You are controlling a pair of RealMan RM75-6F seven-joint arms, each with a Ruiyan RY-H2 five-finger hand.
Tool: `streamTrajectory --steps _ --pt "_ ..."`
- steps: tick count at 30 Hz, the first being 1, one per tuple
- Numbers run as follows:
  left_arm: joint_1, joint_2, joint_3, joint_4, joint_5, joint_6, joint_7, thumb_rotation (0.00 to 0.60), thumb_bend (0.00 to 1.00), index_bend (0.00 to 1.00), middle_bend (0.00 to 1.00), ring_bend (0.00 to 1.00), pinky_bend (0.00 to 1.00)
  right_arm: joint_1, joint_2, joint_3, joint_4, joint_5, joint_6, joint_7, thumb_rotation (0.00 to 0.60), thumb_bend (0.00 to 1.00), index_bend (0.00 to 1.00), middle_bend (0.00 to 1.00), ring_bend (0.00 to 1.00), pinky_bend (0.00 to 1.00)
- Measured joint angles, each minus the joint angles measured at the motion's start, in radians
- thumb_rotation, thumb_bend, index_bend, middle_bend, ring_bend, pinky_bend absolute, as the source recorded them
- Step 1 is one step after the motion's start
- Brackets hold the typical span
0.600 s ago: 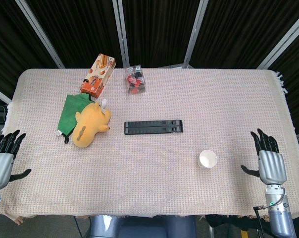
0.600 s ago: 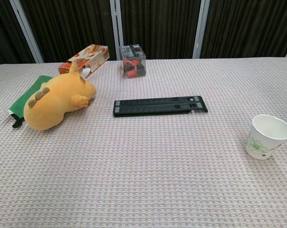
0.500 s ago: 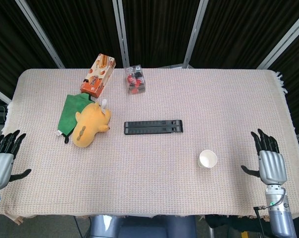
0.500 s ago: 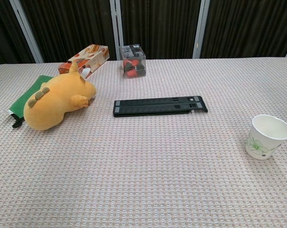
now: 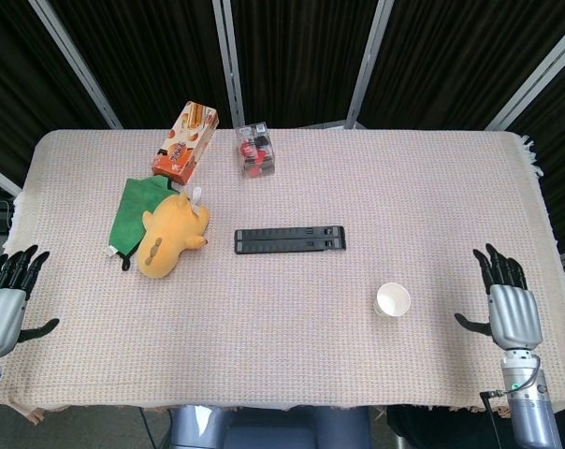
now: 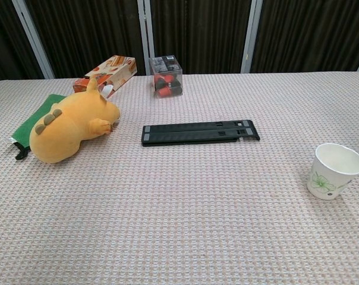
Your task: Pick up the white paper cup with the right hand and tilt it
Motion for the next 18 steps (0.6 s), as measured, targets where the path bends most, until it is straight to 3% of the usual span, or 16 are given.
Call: streamTrajectory --steps 2,4,6,8,12,18 --pt "0.0 0.0 0.0 0.0 0.0 0.0 0.001 0.6 0.0 0.0 0.0 0.0 0.0 0.001 0.009 -0.005 -0.013 -0.005 -0.009 0.005 0.6 0.1 0.09 0.0 0.0 0.0" --pt "0.0 0.0 0.0 -0.001 0.0 0.0 0.001 0.6 0.0 0.0 0.0 0.0 0.0 0.003 0.022 -0.012 -0.031 -0.011 -0.025 0.013 0.6 0.1 0.09 0.0 0.0 0.0" --pt "0.001 0.0 0.001 -0.002 0.002 0.003 0.004 0.6 0.0 0.0 0.0 0.0 0.0 0.008 0.049 -0.022 -0.066 -0.019 -0.053 0.028 0.6 0.09 0.0 0.0 0.0 0.0" --pt "0.002 0.0 0.002 -0.003 0.003 0.004 0.005 0.6 0.0 0.0 0.0 0.0 0.0 0.015 0.094 -0.037 -0.12 -0.03 -0.096 0.048 0.6 0.09 0.0 0.0 0.0 0.0" --pt "0.001 0.001 0.002 -0.003 0.002 0.002 0.005 0.6 0.0 0.0 0.0 0.0 0.0 0.039 0.171 -0.057 -0.205 -0.041 -0.182 0.08 0.6 0.09 0.07 0.0 0.0 0.0" --pt "0.0 0.003 0.002 -0.003 0.002 -0.001 0.003 0.6 0.0 0.0 0.0 0.0 0.0 0.091 0.172 -0.063 -0.237 -0.009 -0.262 0.061 0.6 0.09 0.13 0.0 0.0 0.0"
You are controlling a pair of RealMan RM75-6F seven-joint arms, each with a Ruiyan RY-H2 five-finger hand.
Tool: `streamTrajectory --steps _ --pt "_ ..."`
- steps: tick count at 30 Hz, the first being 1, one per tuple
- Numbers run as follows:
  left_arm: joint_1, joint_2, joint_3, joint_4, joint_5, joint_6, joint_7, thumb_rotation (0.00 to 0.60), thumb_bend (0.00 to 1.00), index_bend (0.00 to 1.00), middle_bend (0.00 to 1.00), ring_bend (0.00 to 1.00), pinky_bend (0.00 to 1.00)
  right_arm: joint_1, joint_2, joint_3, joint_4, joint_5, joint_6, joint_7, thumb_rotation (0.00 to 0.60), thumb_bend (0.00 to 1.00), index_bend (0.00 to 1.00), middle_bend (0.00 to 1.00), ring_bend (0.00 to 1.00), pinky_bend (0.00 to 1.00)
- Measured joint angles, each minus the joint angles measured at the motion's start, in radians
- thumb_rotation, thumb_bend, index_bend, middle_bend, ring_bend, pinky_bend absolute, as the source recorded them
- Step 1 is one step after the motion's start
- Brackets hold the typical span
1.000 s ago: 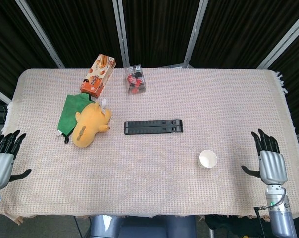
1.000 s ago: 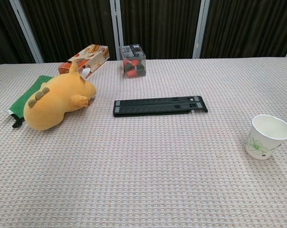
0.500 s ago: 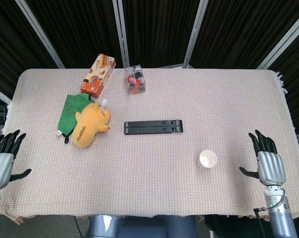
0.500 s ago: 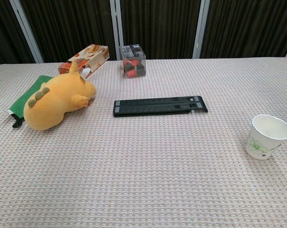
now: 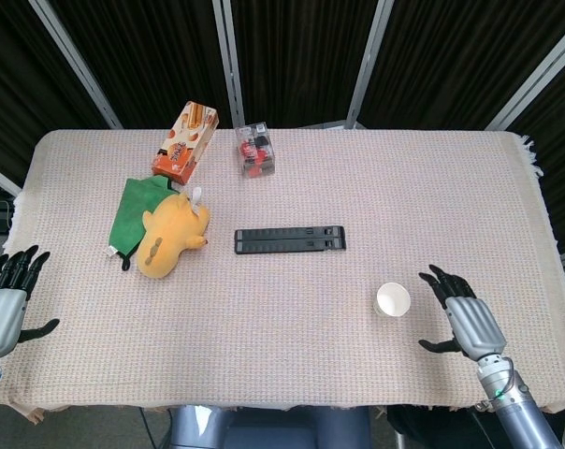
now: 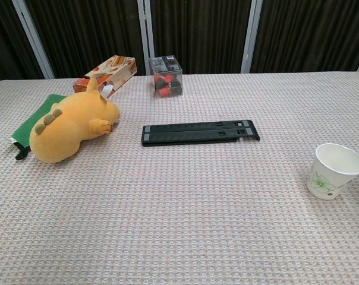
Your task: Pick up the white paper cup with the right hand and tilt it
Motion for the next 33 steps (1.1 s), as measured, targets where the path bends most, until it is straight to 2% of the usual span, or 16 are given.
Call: streamTrajectory --steps 9,23,33 --pt "-0.001 0.001 0.0 0.0 0.0 -0.002 -0.002 0.6 0.0 0.0 0.0 0.0 0.0 0.052 -0.052 0.016 0.012 0.101 -0.041 -0.072 0.6 0.11 0.18 0.0 0.0 0.0" --pt "-0.002 0.002 0.001 0.0 0.0 -0.004 -0.003 0.6 0.0 0.0 0.0 0.0 0.0 0.125 -0.15 0.044 0.079 0.267 -0.065 -0.178 0.6 0.11 0.2 0.0 0.0 0.0" --pt "-0.003 0.002 0.001 0.001 0.0 -0.005 -0.005 0.6 0.0 0.0 0.0 0.0 0.0 0.17 -0.206 0.048 0.102 0.347 -0.07 -0.232 0.6 0.16 0.28 0.01 0.0 0.0"
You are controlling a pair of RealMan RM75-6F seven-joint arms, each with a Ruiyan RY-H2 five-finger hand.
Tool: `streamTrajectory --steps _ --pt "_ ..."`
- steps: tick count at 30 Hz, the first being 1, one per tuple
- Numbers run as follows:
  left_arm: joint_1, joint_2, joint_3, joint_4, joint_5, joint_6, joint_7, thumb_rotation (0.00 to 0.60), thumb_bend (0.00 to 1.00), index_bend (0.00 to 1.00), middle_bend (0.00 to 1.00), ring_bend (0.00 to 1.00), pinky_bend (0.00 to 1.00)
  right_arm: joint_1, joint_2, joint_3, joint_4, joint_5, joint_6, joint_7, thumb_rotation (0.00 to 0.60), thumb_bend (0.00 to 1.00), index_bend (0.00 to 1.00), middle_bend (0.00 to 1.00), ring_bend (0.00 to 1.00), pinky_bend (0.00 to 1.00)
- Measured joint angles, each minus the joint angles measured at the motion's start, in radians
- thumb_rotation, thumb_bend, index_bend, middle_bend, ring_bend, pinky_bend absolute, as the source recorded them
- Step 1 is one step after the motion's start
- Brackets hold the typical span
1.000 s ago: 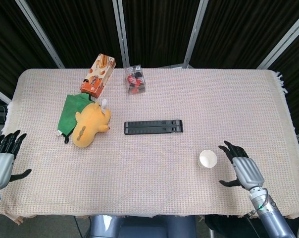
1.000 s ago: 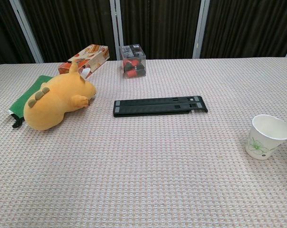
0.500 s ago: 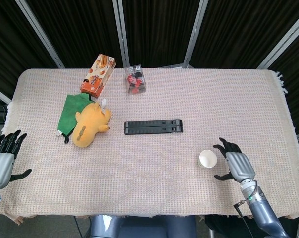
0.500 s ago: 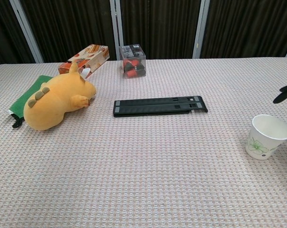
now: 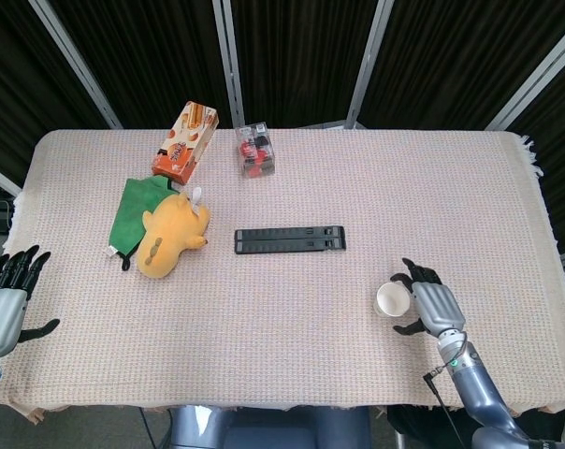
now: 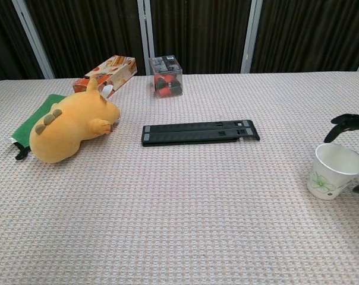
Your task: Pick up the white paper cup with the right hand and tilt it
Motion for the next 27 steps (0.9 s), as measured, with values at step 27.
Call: streamTrajectory --steps 27 --pt "0.0 -0.002 0.0 0.002 0.001 0.001 0.0 0.6 0.0 0.0 0.0 0.0 0.0 0.041 -0.102 0.077 0.017 0.078 0.062 0.057 0.6 0.24 0.44 0.11 0.0 0.0"
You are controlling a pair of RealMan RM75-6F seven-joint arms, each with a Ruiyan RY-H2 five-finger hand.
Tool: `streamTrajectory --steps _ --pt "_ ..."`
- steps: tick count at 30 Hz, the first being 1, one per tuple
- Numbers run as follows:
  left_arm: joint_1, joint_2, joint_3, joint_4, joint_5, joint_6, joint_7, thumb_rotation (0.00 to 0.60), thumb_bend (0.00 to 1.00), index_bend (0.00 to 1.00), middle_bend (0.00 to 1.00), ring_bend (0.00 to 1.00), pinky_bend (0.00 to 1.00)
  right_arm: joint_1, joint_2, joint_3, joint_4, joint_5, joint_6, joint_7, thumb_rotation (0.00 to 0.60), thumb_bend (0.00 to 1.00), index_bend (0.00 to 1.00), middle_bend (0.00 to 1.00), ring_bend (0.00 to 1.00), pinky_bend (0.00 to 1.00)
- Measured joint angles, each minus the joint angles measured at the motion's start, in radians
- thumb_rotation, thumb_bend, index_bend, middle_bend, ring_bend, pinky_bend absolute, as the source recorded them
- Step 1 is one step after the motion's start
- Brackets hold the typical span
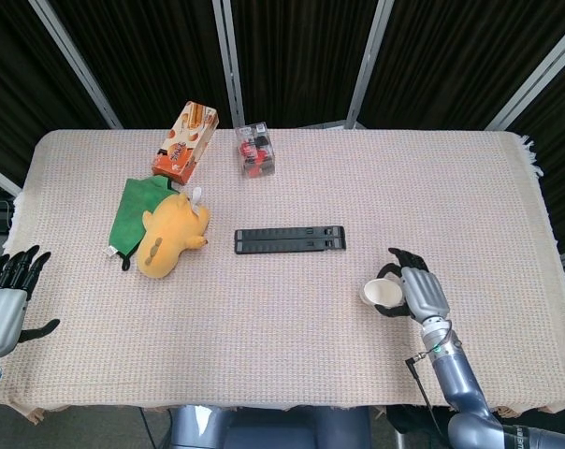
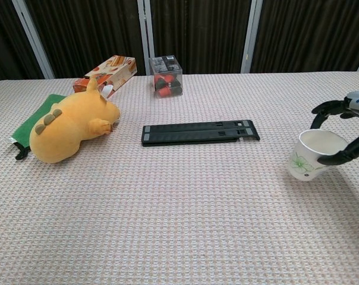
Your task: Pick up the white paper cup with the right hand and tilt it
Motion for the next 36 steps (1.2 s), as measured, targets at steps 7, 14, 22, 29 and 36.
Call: streamTrajectory --steps 7,14,22,29,36 --pt "0.0 -0.001 -0.001 -0.001 -0.002 0.0 0.001 0.6 0.0 0.0 0.0 0.0 0.0 0.025 -0.03 0.028 0.018 0.117 -0.036 0.025 0.6 0.24 0.43 0.11 0.0 0.0" --pt "-0.001 -0.001 -0.001 0.0 -0.003 -0.001 0.002 0.6 0.0 0.0 0.0 0.0 0.0 0.054 -0.053 0.033 0.08 0.194 -0.048 0.013 0.6 0.24 0.43 0.11 0.0 0.0" --pt "0.0 -0.001 -0.001 -0.001 -0.003 0.0 0.002 0.6 0.0 0.0 0.0 0.0 0.0 0.06 -0.047 0.023 0.12 0.218 -0.002 -0.044 0.6 0.24 0.43 0.1 0.0 0.0" --pt "0.0 -0.002 -0.001 -0.003 -0.004 0.001 0.007 0.6 0.0 0.0 0.0 0.0 0.0 0.056 -0.046 -0.022 0.158 0.188 0.071 -0.129 0.6 0.23 0.23 0.0 0.0 0.0" --pt "0.0 -0.002 -0.002 -0.003 -0.004 0.002 0.008 0.6 0.0 0.0 0.0 0.0 0.0 0.05 -0.055 -0.041 0.159 0.16 0.091 -0.158 0.6 0.22 0.11 0.0 0.0 0.0"
